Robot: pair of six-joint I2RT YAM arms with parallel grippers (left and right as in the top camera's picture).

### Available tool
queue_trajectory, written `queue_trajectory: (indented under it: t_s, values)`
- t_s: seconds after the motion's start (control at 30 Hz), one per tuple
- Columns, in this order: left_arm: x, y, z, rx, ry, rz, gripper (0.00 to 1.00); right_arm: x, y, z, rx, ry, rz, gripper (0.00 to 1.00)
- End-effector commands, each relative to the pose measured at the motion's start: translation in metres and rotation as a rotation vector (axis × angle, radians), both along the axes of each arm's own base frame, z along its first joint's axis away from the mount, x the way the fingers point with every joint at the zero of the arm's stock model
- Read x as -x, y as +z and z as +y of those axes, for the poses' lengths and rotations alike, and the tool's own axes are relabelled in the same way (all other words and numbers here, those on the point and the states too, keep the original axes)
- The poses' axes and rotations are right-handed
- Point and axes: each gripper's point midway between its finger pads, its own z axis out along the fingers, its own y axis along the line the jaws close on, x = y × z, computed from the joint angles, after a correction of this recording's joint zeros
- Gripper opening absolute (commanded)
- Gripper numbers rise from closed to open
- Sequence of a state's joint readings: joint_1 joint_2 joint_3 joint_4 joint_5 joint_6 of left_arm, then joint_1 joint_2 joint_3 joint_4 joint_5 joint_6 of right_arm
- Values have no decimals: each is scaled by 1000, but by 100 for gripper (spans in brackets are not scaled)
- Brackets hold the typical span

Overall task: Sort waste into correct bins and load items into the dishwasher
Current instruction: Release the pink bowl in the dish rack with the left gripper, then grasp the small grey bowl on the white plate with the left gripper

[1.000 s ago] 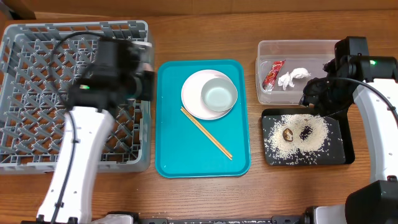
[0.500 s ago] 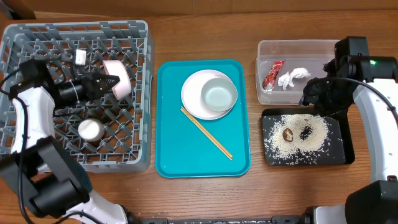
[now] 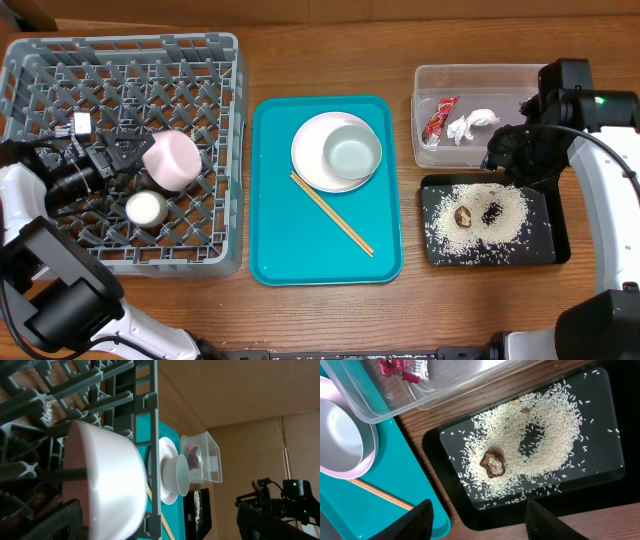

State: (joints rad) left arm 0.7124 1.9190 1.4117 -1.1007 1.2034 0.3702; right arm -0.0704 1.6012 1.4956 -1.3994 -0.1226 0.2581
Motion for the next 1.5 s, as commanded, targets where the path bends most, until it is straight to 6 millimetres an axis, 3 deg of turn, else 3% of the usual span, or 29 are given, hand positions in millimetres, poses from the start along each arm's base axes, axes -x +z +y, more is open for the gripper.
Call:
queue_trajectory:
  t_s: [0.0, 0.1, 0.23, 0.3, 0.4, 0.53, 0.57, 0.67, 0.83, 0.9, 1.03, 1.1, 1.17, 1.23, 1.3, 1.33, 1.4, 1.47]
  values:
    - [-1, 22, -5, -48, -16, -56, 100, 0, 9, -1, 10, -5, -32, 61]
    - [4, 50, -17, -137, -39, -116, 100, 1, 9, -1, 10, -4, -31, 61]
    - [12, 89, -53, -309, -99, -186, 100, 3, 9, -1, 10, -4, -21, 61]
    - [14, 101, -85, -441, -149, -190, 100, 7, 8, -3, 22, -5, -5, 61]
    - [12, 99, -120, -571, -197, -163, 100, 11, 6, -12, 74, -12, 16, 61]
    - [3, 82, -186, -713, -310, -156, 100, 12, 6, -21, 105, -31, 20, 62]
    - [0, 72, -216, -758, -368, -166, 100, 12, 6, -25, 105, -46, 21, 61]
    - [-2, 47, -268, -804, -467, -173, 100, 14, 6, -41, 101, -120, 25, 64]
    - [-1, -21, -345, -834, -656, -161, 100, 16, 7, -53, 33, -194, 21, 72]
    - [1, -51, -363, -851, -709, -135, 100, 16, 7, -53, 33, -195, 20, 73]
    - [12, -100, -374, -903, -781, -53, 100, 16, 7, -53, 33, -195, 20, 74]
    - [14, -119, -366, -966, -787, -3, 100, 16, 7, -53, 33, -195, 20, 74]
    - [15, -124, -358, -1006, -782, 24, 100, 16, 7, -53, 33, -195, 20, 74]
    - [10, -121, -351, -1040, -757, 18, 82, 15, 7, -53, 33, -195, 19, 74]
    - [3, -109, -348, -1045, -726, -10, 41, 16, 7, -53, 33, -195, 20, 74]
    - [2, -105, -348, -1043, -719, -20, 31, 16, 7, -53, 33, -195, 20, 74]
    - [0, -99, -348, -1042, -708, -34, 28, 16, 7, -53, 33, -195, 20, 74]
    - [0, -98, -347, -1042, -707, -35, 17, 16, 7, -53, 33, -195, 20, 74]
